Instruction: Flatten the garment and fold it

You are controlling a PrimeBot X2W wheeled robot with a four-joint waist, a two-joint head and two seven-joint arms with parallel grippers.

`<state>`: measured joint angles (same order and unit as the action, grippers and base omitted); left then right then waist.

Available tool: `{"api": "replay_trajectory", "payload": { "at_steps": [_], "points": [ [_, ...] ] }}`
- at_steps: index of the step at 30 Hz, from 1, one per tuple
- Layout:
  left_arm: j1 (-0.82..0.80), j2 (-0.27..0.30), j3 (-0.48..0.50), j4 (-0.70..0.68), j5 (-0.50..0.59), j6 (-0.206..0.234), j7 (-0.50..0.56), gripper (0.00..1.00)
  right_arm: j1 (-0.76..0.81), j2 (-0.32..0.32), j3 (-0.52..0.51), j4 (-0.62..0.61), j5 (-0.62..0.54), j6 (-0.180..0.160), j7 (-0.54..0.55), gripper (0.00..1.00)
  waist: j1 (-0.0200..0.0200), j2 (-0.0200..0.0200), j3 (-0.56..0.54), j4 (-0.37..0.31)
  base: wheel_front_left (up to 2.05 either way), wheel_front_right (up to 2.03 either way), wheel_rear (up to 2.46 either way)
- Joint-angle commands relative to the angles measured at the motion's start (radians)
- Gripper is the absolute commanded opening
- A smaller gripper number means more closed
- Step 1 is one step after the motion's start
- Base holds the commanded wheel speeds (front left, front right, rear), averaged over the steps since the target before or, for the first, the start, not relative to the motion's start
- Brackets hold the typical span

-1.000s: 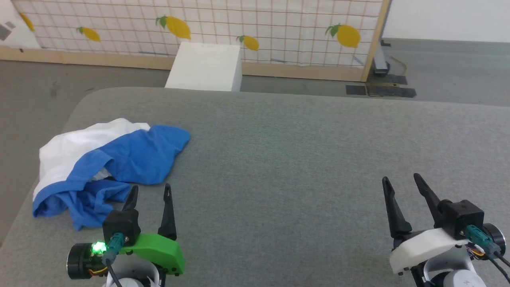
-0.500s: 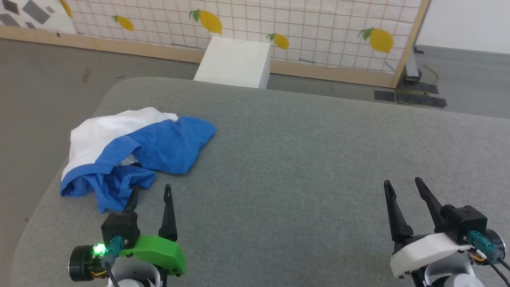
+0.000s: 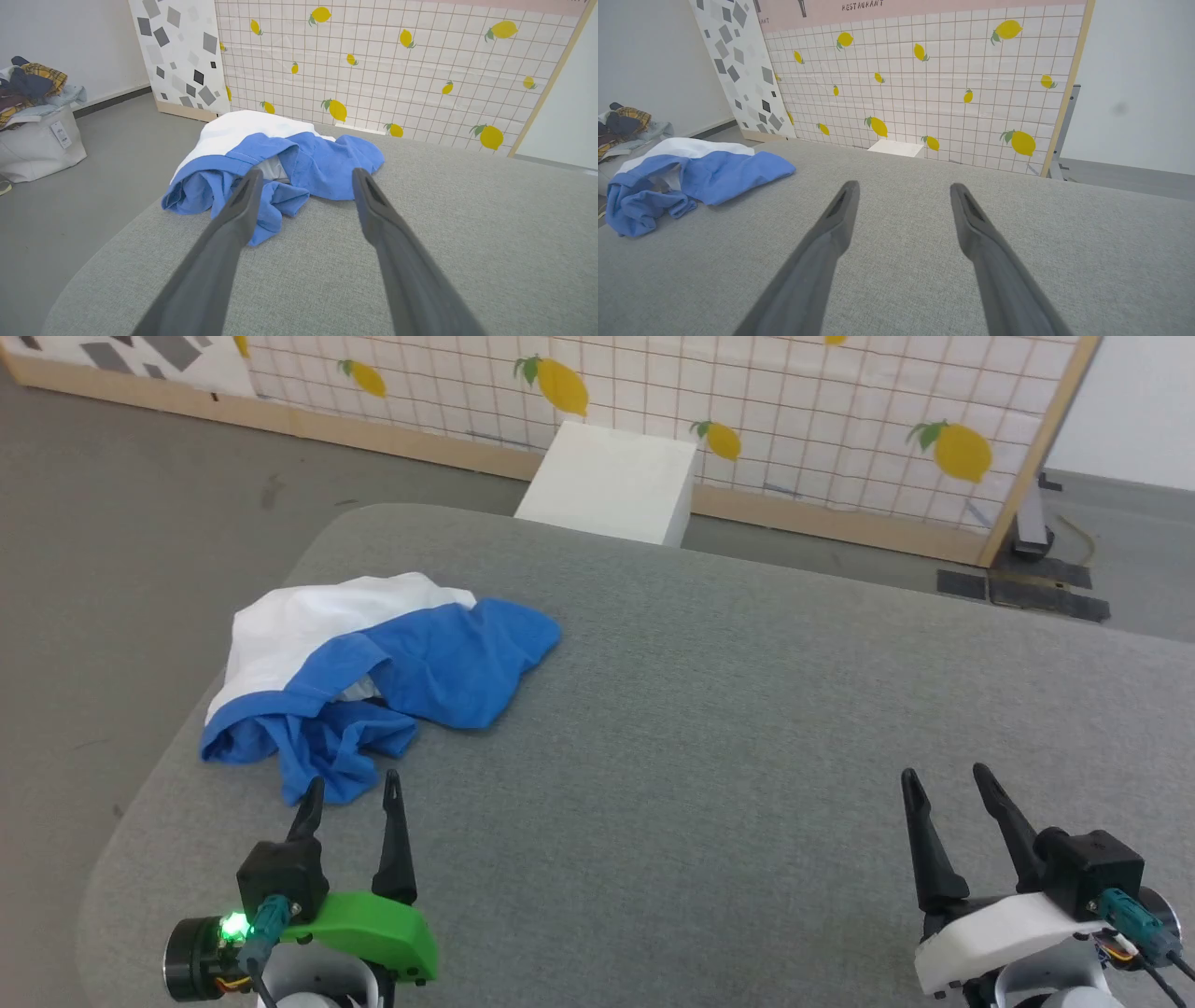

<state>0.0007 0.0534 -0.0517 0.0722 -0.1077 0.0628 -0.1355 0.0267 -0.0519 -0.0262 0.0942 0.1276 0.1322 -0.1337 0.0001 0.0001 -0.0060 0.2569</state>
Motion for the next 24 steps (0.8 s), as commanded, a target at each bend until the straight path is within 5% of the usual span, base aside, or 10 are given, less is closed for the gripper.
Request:
{"api": "replay_trajectory", "payload": {
  "at_steps": [1,24],
  "points": [
    [0.021,-0.002,-0.004,0.005,-0.012,0.007,-0.012,1.00,0.017,0.001,-0.001,0.007,0.011,-0.001,-0.013,1.00,0.0000,-0.0001,-0.003,0.015,0.00,0.00,0.00],
    [0.031,-0.002,-0.026,0.034,-0.043,0.039,-0.067,1.00,0.035,0.001,-0.006,0.042,0.032,-0.001,-0.069,1.00,0.0000,-0.0001,0.005,0.127,0.00,0.00,0.00]
  ]
}}
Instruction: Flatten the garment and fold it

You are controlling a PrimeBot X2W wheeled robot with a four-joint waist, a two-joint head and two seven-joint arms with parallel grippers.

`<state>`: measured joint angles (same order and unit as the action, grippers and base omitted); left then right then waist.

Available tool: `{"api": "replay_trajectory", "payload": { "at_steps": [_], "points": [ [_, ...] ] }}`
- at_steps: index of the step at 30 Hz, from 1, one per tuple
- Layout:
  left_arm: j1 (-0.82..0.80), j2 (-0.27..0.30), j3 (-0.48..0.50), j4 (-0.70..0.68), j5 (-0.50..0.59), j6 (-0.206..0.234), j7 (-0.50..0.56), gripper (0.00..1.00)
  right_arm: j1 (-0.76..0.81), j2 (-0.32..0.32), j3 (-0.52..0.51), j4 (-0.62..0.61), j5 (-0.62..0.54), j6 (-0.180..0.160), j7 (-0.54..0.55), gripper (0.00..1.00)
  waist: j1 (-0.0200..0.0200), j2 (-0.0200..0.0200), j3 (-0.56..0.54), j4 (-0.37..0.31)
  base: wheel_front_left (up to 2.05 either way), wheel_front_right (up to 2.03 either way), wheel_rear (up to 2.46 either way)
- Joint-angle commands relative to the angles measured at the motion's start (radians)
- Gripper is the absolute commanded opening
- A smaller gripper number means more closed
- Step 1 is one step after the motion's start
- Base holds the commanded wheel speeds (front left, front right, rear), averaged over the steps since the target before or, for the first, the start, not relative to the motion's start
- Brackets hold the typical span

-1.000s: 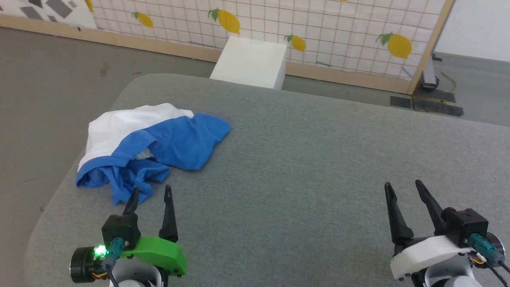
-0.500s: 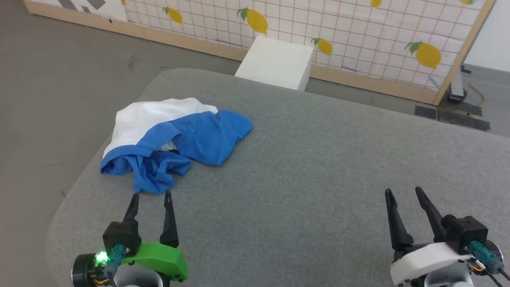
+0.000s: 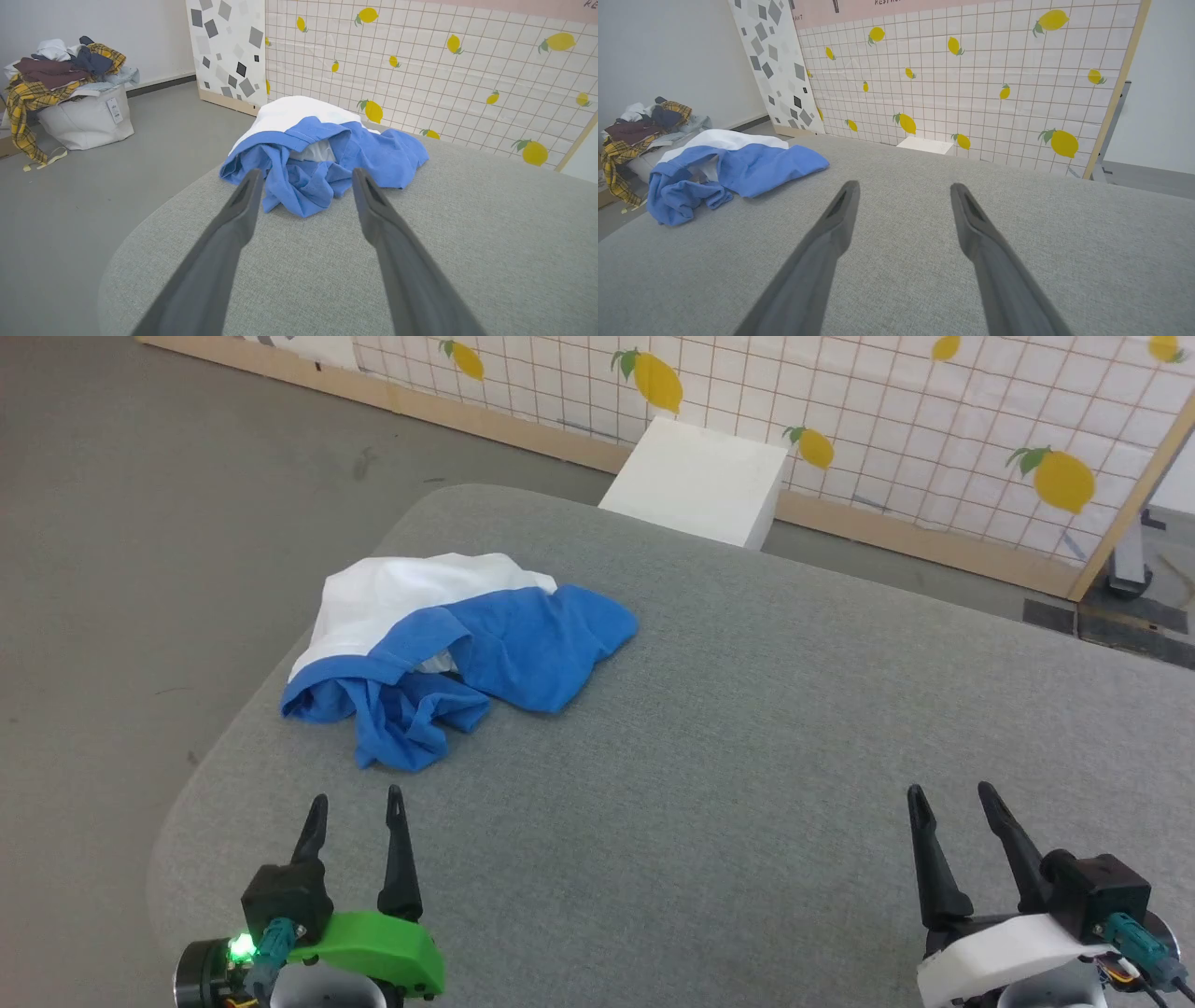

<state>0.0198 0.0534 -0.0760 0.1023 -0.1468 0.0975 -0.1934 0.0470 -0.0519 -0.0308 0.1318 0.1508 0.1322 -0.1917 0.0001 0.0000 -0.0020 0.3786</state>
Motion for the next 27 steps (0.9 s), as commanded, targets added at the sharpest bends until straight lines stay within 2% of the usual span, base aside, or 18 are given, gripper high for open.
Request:
{"api": "replay_trajectory", "payload": {
  "at_steps": [1,27],
  "points": [
    [0.013,-0.002,-0.003,0.005,-0.006,0.006,-0.012,1.00,0.015,0.001,-0.001,0.006,0.010,-0.001,-0.013,1.00,0.0000,0.0000,0.001,0.010,0.00,0.00,0.00],
    [0.016,-0.003,-0.026,0.036,-0.045,0.036,-0.065,1.00,0.029,0.002,-0.012,0.033,0.045,-0.001,-0.057,1.00,-0.0001,0.0000,0.013,0.106,0.00,0.00,0.00]
  ]
}}
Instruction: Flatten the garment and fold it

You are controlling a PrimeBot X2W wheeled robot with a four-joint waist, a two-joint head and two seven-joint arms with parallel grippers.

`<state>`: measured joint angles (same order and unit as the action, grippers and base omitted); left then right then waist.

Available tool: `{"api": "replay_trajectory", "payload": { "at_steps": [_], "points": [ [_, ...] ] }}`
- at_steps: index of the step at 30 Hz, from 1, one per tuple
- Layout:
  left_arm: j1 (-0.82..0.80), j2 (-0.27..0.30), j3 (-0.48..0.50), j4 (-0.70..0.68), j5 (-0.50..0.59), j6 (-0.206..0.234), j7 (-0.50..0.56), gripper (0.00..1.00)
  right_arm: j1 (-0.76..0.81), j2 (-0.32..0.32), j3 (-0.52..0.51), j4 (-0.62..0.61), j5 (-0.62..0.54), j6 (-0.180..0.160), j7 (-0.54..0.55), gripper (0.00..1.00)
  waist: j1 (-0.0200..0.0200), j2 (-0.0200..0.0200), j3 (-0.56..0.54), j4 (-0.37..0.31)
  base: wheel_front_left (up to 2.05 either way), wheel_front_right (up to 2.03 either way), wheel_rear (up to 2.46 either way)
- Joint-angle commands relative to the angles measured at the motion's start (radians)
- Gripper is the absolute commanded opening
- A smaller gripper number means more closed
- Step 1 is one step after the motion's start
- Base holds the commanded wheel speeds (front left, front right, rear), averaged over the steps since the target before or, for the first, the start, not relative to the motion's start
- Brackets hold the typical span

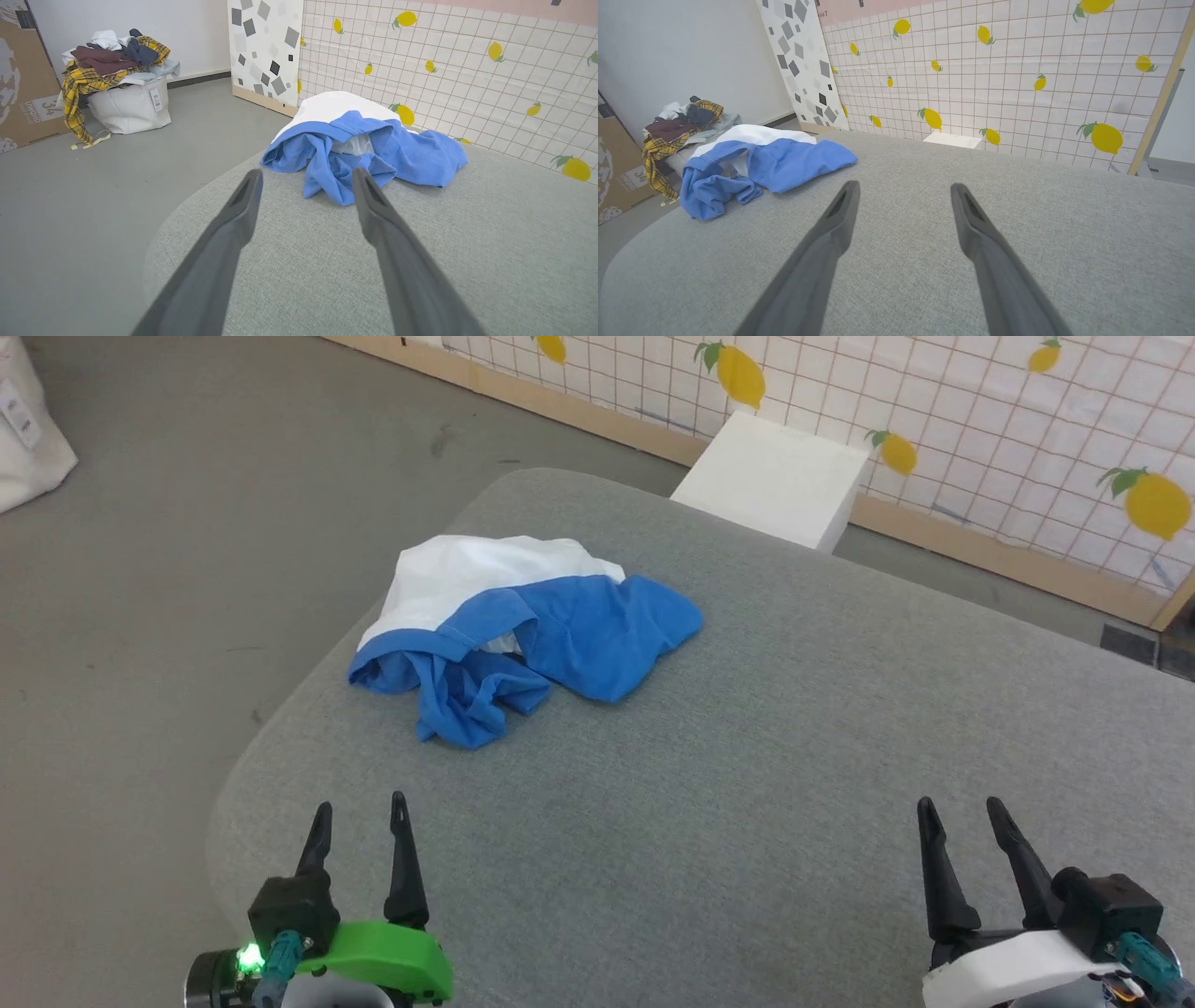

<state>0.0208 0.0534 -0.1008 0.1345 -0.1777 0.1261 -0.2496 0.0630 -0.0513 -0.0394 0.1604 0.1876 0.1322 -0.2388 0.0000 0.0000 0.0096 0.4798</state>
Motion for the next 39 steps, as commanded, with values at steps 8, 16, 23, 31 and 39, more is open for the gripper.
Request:
{"api": "replay_trajectory", "payload": {
  "at_steps": [8,16,23,31,39],
  "points": [
    [0.016,-0.003,0.000,0.006,-0.014,0.012,-0.012,1.00,0.015,0.001,-0.006,0.008,0.008,-0.002,-0.012,1.00,0.0000,0.0000,-0.001,0.013,0.00,0.00,0.00],
    [0.010,-0.003,0.008,0.005,-0.013,0.006,-0.012,1.00,0.010,0.001,-0.004,0.006,0.006,-0.002,-0.013,1.00,0.0000,0.0000,0.000,0.010,0.00,0.00,0.00],
    [-0.135,0.031,0.006,0.042,-0.025,-0.060,-0.010,1.00,0.006,0.001,-0.008,-0.008,-0.008,-0.002,-0.003,1.00,0.0000,0.0000,0.018,0.011,0.00,0.00,0.00],
    [-0.489,0.118,0.044,0.156,-0.115,-0.174,0.125,1.00,-0.020,0.001,-0.032,-0.088,-0.063,-0.002,0.048,1.00,0.0000,0.0000,0.120,-0.046,0.00,0.00,0.00],
    [-0.792,0.204,0.128,0.374,-0.258,-0.194,0.435,1.00,-0.050,0.001,-0.058,-0.208,-0.133,-0.002,0.122,1.00,0.0000,0.0000,0.287,-0.154,0.00,0.00,0.00]
  ]
}}
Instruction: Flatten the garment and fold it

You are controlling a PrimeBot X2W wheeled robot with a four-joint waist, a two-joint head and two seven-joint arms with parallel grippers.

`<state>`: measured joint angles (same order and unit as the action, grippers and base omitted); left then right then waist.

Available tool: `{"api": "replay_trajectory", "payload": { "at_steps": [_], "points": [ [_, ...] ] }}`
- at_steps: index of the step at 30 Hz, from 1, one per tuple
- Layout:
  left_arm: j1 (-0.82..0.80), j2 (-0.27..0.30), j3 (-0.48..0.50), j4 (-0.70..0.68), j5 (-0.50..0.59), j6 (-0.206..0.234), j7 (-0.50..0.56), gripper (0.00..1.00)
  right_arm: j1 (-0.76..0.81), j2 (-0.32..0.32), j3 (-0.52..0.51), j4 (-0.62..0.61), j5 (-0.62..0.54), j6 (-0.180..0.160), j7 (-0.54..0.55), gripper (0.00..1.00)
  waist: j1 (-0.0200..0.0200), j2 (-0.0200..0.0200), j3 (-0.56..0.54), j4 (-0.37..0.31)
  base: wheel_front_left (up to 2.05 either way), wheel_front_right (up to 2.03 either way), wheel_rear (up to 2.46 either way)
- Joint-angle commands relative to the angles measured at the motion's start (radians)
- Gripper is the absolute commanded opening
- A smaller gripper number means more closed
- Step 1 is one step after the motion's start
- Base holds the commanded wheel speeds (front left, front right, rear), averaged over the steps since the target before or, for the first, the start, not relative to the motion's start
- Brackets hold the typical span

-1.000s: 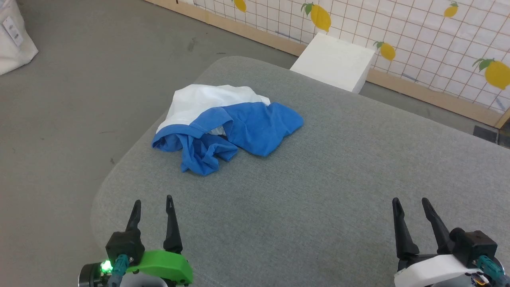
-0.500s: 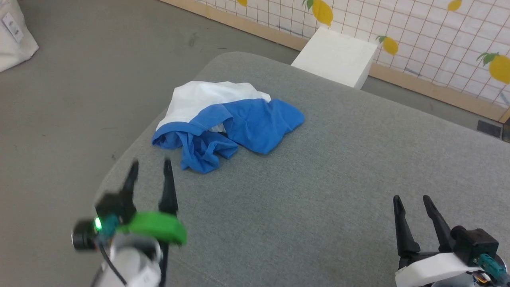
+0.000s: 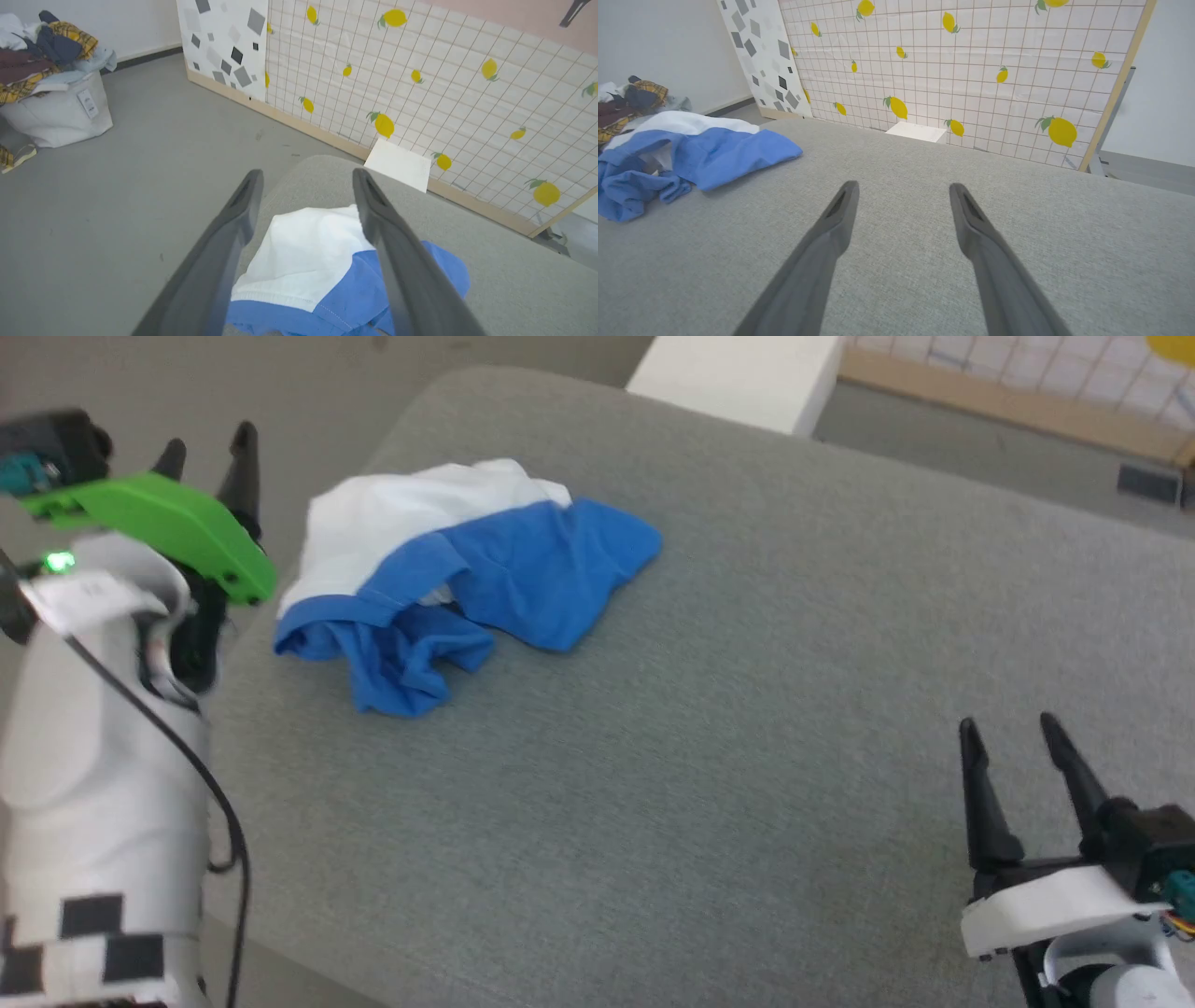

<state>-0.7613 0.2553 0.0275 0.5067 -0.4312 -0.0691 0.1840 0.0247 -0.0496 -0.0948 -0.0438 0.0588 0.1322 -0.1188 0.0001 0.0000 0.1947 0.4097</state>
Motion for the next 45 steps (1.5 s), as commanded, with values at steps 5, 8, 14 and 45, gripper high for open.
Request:
{"api": "replay_trajectory", "payload": {
  "at_steps": [5,8,14,45],
  "points": [
    [-0.116,0.019,0.038,0.104,-0.084,0.061,0.252,1.00,-0.016,-0.001,-0.028,-0.075,-0.031,-0.002,0.036,1.00,-0.0001,0.0000,0.205,-0.132,0.00,0.00,0.00],
    [-0.145,0.019,0.039,0.133,-0.098,0.104,0.354,1.00,-0.017,-0.001,-0.044,-0.107,-0.038,-0.002,0.046,1.00,-0.0001,0.0000,0.250,-0.144,0.00,0.00,0.00],
    [-0.154,-0.020,0.041,0.169,-0.139,0.174,0.513,1.00,-0.026,-0.001,-0.050,-0.145,-0.046,-0.002,0.051,1.00,-0.0001,0.0000,0.311,-0.152,0.00,0.00,0.00],
    [-0.284,-0.001,0.052,-0.057,-0.116,0.041,0.071,0.00,-0.033,-0.002,-0.004,-0.006,0.002,-0.002,0.001,1.00,-0.0001,0.0000,0.067,-0.136,0.00,0.00,0.00]
  ]
}}
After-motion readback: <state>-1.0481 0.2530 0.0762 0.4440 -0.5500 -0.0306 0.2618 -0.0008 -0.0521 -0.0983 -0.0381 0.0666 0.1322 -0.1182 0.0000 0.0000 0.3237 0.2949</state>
